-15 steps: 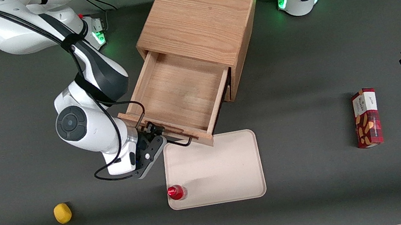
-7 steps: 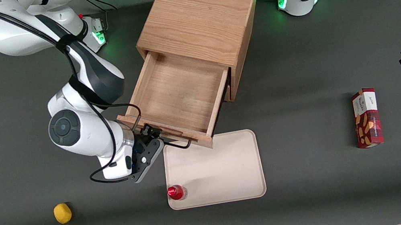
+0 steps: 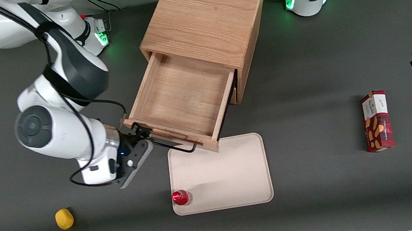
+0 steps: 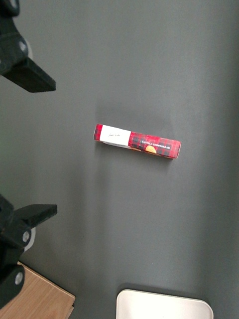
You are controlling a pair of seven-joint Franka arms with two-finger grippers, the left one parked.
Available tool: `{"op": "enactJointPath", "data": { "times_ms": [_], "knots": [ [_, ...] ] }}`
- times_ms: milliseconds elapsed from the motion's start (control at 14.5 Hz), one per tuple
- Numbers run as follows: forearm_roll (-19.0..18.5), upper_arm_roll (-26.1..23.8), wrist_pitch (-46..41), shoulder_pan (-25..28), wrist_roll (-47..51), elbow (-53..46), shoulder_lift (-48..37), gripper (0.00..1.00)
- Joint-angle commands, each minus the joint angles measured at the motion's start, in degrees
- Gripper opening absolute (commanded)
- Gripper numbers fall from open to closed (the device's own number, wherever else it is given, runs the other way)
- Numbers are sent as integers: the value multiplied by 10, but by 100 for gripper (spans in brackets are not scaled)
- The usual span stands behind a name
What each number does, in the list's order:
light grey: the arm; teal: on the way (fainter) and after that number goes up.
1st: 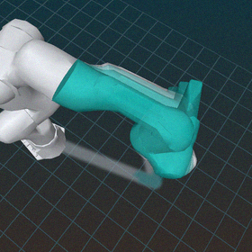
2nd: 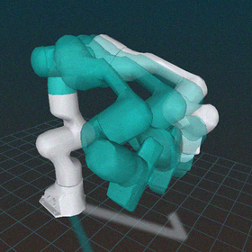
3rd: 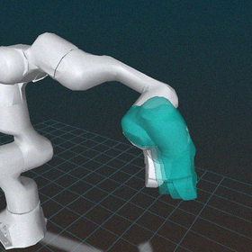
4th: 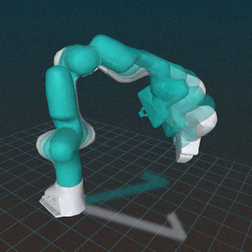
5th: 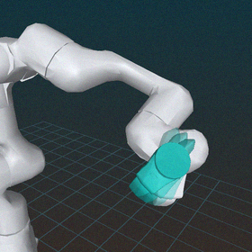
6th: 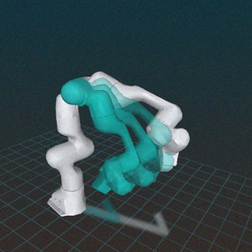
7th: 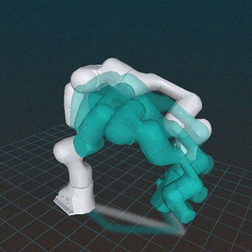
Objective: Open upper drawer
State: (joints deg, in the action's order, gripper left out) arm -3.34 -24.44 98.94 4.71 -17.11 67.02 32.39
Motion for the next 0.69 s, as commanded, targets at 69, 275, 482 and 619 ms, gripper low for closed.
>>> {"op": "enactJointPath", "data": {
  "times_ms": [69, 275, 482, 619],
  "knots": [
    [-6, -10, -91, -44, 11, 42, -88, 100],
    [-11, -9, -92, -68, 53, 160, -215, 100],
    [-8, -10, -81, -92, 146, 260, -326, 100],
    [3, -10, -96, -140, 147, 261, -334, 100]
  ]
}}
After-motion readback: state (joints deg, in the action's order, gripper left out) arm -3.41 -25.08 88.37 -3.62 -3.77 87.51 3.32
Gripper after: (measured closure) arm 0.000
